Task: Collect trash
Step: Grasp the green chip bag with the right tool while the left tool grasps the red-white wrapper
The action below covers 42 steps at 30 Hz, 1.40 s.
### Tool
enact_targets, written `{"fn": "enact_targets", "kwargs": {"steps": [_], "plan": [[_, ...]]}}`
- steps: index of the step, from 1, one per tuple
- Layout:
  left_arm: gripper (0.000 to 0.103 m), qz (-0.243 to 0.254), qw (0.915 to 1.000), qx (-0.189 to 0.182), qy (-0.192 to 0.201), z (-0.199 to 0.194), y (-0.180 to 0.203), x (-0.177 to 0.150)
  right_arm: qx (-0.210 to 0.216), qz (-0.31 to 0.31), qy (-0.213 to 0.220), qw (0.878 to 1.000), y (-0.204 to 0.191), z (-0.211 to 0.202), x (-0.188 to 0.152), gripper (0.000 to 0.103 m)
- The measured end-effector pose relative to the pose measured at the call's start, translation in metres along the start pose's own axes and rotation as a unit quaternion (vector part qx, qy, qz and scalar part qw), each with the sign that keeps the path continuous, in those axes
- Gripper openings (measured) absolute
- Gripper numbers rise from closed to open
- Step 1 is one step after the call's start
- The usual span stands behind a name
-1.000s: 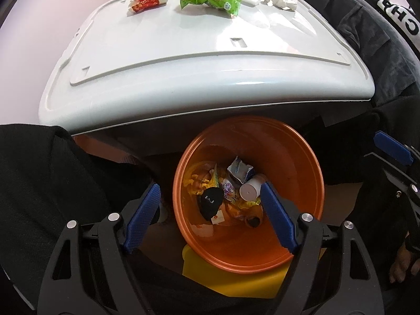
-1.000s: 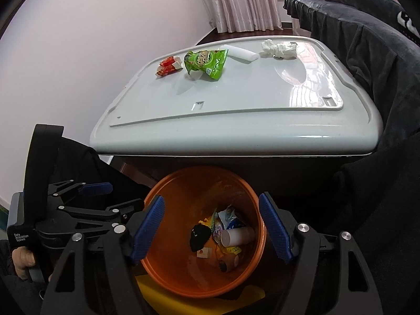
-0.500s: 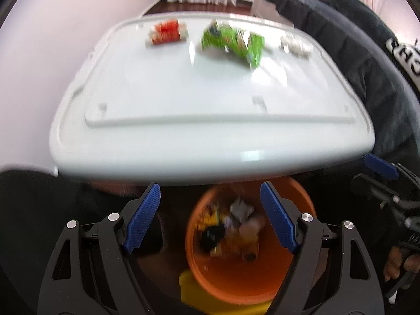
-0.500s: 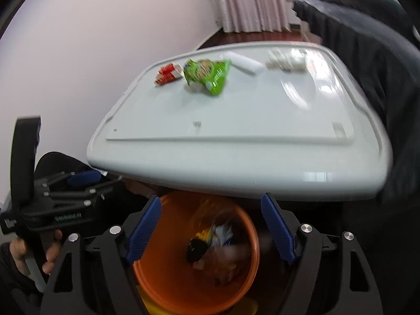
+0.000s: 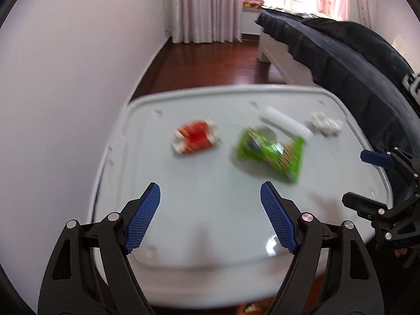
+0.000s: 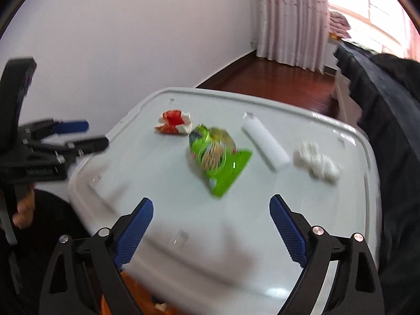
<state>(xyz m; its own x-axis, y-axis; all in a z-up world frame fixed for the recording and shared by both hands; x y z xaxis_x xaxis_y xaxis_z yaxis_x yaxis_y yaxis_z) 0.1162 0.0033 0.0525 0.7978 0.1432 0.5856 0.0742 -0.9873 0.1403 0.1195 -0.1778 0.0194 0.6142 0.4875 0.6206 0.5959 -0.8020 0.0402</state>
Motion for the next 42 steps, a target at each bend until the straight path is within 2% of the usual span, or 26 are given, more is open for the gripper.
{"fn": "enact_targets", "kwargs": {"steps": [2,6,8,10,12,15,19,21,23,26,32,34,36,38,42], "plan": [[0.077,-0.017,0.9998,0.0,0.008,0.007,-0.013,0.016,0.005,-0.006,-0.007,1.0,0.007,0.018,0.011,0.089],[0.077,-0.054,0.9985,-0.002,0.014,0.018,-0.036,0.021,0.012,-0.028,-0.018,0.999,0.011,0.054,0.029,0.092],[0.077,-0.075,0.9971,0.005,0.005,0.023,-0.047,0.017,0.018,-0.036,-0.019,0.999,0.011,0.067,0.035,0.093],[0.077,-0.099,0.9949,-0.004,-0.017,0.029,-0.055,0.016,0.029,-0.047,-0.027,0.998,0.009,0.083,0.04,0.093],[0.077,-0.11,0.9938,-0.003,-0.021,0.029,-0.061,0.015,0.037,-0.065,-0.04,0.996,0.005,0.097,0.043,0.094],[0.077,-0.118,0.9929,-0.004,-0.014,0.027,-0.064,0.014,0.024,-0.108,-0.075,0.991,0.0,0.122,0.046,0.096],[0.077,-0.122,0.9923,-0.01,-0.021,0.03,-0.062,0.014,0.015,-0.102,-0.109,0.989,0.009,0.148,0.043,0.095],[0.077,-0.121,0.9923,-0.014,-0.026,0.033,-0.059,0.014,0.013,-0.085,-0.133,0.987,0.016,0.158,0.038,0.083],[0.077,-0.119,0.9924,-0.016,-0.028,0.034,-0.057,0.013,0.009,-0.063,-0.127,0.99,0.023,0.156,0.036,0.055],[0.077,-0.11,0.9934,-0.015,-0.031,0.037,-0.052,0.012,0.021,-0.018,-0.122,0.992,0.032,0.15,0.033,0.05],[0.077,-0.082,0.9953,-0.011,-0.05,0.047,-0.045,0.004,0.041,0.048,-0.124,0.99,0.036,0.138,0.023,0.049],[0.077,-0.055,0.9963,-0.008,-0.066,0.053,-0.041,0.002,0.046,0.083,-0.123,0.988,0.036,0.132,0.021,0.049],[0.077,-0.008,0.9974,-0.004,-0.072,0.056,-0.034,0.001,0.056,0.111,-0.115,0.986,0.038,0.124,0.022,0.049],[0.077,0.062,0.9957,0.004,-0.069,0.062,-0.024,0.001,0.069,0.133,-0.1,0.984,0.038,0.113,0.024,0.049],[0.077,0.157,0.9852,-0.015,-0.067,0.079,-0.009,0.004,0.069,0.136,-0.081,0.985,0.039,0.1,0.027,0.049]]}}
Point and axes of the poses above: each gripper's, at about its wrist camera, not at the fingertips, and z roughly the way its jaws point, y to its right, x to its top, the point moved 4 cm from there along z, roughly the way its jaws point, and after that the axes turned 15 degrees about -z, right-handed, at the moved point
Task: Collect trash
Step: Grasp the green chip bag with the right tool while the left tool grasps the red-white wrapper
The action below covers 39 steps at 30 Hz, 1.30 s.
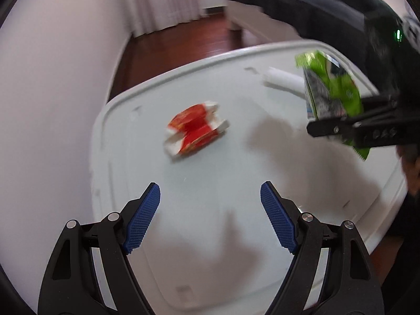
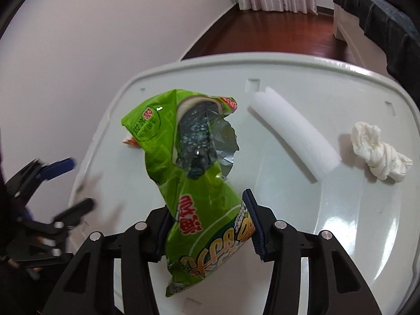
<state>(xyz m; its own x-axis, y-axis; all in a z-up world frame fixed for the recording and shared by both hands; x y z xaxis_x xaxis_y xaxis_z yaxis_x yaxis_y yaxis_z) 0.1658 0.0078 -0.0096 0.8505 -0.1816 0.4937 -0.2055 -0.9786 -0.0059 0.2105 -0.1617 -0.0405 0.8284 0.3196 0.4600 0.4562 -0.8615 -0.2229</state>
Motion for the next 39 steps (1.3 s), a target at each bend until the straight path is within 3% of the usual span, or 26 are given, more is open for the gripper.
{"fn": "enact_targets", "kwargs": {"steps": [6,14,20,25,28,31,39], "plan": [[0.077,0.096,0.9948,0.019,0.029,0.036,-0.003,0.025,0.0,0.017,0.006,1.0,0.01,-0.004,-0.002,0.049],[0.077,0.165,0.9862,-0.013,0.008,0.079,-0.011,0.039,-0.004,0.018,0.003,1.0,0.007,-0.001,0.0,0.05],[0.077,0.148,0.9882,-0.036,0.015,0.101,-0.017,0.059,0.002,0.011,0.002,1.0,-0.002,0.003,0.003,0.05],[0.077,0.093,0.9935,-0.064,0.013,0.112,-0.018,0.063,0.003,0.003,-0.006,1.0,-0.006,0.009,0.004,0.05],[0.068,0.054,0.9957,-0.075,0.006,0.112,-0.021,0.061,0.003,0.004,-0.007,1.0,-0.006,0.011,0.007,0.05],[0.055,0.051,0.9968,-0.059,0.014,0.107,-0.018,0.054,0.003,0.003,-0.007,1.0,-0.007,0.012,0.007,0.05],[0.044,0.024,0.9993,0.0,0.027,0.093,0.0,0.036,-0.003,0.003,-0.001,1.0,-0.002,0.005,0.008,0.05]]}}
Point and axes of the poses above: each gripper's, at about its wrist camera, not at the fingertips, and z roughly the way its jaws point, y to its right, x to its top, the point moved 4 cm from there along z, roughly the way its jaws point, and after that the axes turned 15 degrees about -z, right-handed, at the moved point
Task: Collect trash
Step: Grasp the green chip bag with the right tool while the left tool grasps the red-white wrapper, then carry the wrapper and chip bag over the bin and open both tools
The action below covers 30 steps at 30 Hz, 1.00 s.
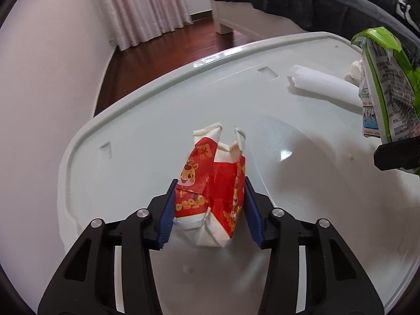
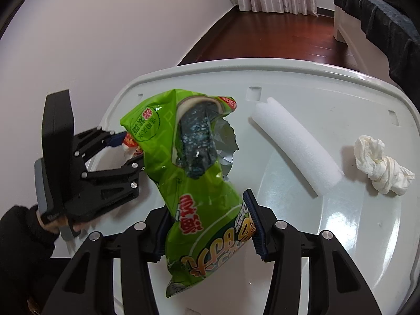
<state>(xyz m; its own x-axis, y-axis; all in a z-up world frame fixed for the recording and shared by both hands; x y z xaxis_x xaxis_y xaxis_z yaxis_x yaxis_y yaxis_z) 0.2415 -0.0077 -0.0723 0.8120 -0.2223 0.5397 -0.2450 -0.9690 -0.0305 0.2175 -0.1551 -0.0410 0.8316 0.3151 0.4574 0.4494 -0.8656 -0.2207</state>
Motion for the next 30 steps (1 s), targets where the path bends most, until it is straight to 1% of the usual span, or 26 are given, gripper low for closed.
{"fn": "enact_targets", "kwargs": {"steps": [2,5,9,10,12,16,19,21,24,28,30], "plan": [[0.043,-0.014,0.9997,0.021,0.003,-0.002,0.004,-0.001,-0.003,0.004,0.003,1.0,0.001,-0.004,-0.001,0.05],[0.043,-0.034,0.9985,0.042,0.007,-0.005,0.009,-0.004,-0.008,0.009,0.01,1.0,0.004,-0.01,-0.002,0.05],[0.041,-0.077,0.994,0.077,0.009,-0.012,0.013,-0.011,-0.014,0.012,0.017,1.0,0.01,-0.02,-0.006,0.05],[0.038,-0.089,0.9927,0.081,0.008,-0.013,0.012,-0.012,-0.016,0.013,0.018,1.0,0.01,-0.021,-0.008,0.05],[0.037,-0.122,0.9887,0.087,0.004,-0.016,0.013,-0.017,-0.022,0.014,0.021,0.999,0.011,-0.025,-0.011,0.05],[0.036,-0.162,0.982,0.097,0.001,-0.021,0.019,-0.024,-0.031,0.015,0.026,0.999,0.015,-0.033,-0.017,0.05],[0.036,-0.188,0.9766,0.103,0.003,-0.026,0.024,-0.033,-0.046,0.016,0.029,0.998,0.02,-0.04,-0.027,0.05],[0.035,-0.194,0.9745,0.112,0.008,-0.031,0.031,-0.039,-0.066,0.012,0.037,0.997,0.024,-0.049,-0.034,0.05],[0.034,-0.194,0.9757,0.101,0.015,-0.039,0.044,-0.048,-0.09,-0.002,0.046,0.995,0.024,-0.06,-0.045,0.05],[0.034,-0.199,0.9775,0.059,0.037,-0.057,0.058,-0.059,-0.101,-0.013,0.053,0.993,0.018,-0.071,-0.059,0.05],[0.034,-0.201,0.9775,0.046,0.044,-0.067,0.065,-0.062,-0.107,-0.014,0.055,0.993,0.013,-0.076,-0.071,0.05]]}}
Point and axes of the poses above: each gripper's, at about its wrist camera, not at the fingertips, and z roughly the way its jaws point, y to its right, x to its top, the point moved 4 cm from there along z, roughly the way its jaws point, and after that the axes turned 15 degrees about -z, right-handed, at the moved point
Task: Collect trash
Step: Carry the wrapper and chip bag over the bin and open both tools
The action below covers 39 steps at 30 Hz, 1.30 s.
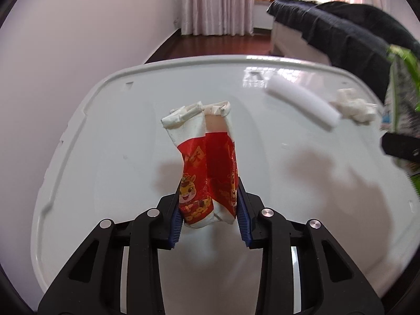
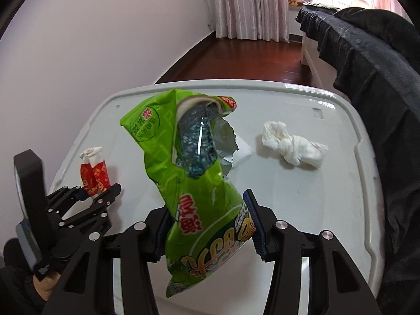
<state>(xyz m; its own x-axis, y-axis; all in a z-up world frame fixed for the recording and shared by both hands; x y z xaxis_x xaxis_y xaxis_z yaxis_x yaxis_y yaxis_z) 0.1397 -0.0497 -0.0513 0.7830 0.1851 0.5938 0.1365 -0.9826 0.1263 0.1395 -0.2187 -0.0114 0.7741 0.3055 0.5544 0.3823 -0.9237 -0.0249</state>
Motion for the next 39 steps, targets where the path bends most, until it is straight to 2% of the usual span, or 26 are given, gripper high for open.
{"fn": "enact_targets", "kwargs": {"steps": [5,10,16,21,30,35,39], "plan": [[0.034,-0.007,0.9999,-0.012,-0.007,-0.019,0.0,-0.014,0.012,0.03,0.004,0.999,-0.003,-0.012,-0.026,0.05],[0.034,-0.032,0.9987,-0.032,-0.023,-0.045,-0.01,-0.036,-0.006,0.036,0.016,0.999,-0.017,-0.033,-0.059,0.05],[0.034,-0.002,0.9985,-0.052,-0.015,-0.088,-0.005,-0.066,0.015,0.048,0.019,0.999,-0.04,-0.062,-0.1,0.05],[0.034,0.015,0.9985,-0.048,-0.02,-0.114,-0.004,-0.086,0.041,0.066,0.015,0.997,-0.058,-0.079,-0.126,0.051],[0.035,0.028,0.9977,-0.039,-0.048,-0.148,-0.018,-0.124,0.067,0.039,-0.002,0.997,-0.107,-0.107,-0.165,0.051],[0.035,0.029,0.9949,-0.037,-0.089,-0.152,-0.027,-0.154,0.055,0.005,-0.008,0.998,-0.128,-0.121,-0.184,0.051],[0.035,0.027,0.9943,-0.04,-0.095,-0.153,-0.031,-0.164,0.054,-0.005,-0.024,0.998,-0.138,-0.117,-0.195,0.051]]}}
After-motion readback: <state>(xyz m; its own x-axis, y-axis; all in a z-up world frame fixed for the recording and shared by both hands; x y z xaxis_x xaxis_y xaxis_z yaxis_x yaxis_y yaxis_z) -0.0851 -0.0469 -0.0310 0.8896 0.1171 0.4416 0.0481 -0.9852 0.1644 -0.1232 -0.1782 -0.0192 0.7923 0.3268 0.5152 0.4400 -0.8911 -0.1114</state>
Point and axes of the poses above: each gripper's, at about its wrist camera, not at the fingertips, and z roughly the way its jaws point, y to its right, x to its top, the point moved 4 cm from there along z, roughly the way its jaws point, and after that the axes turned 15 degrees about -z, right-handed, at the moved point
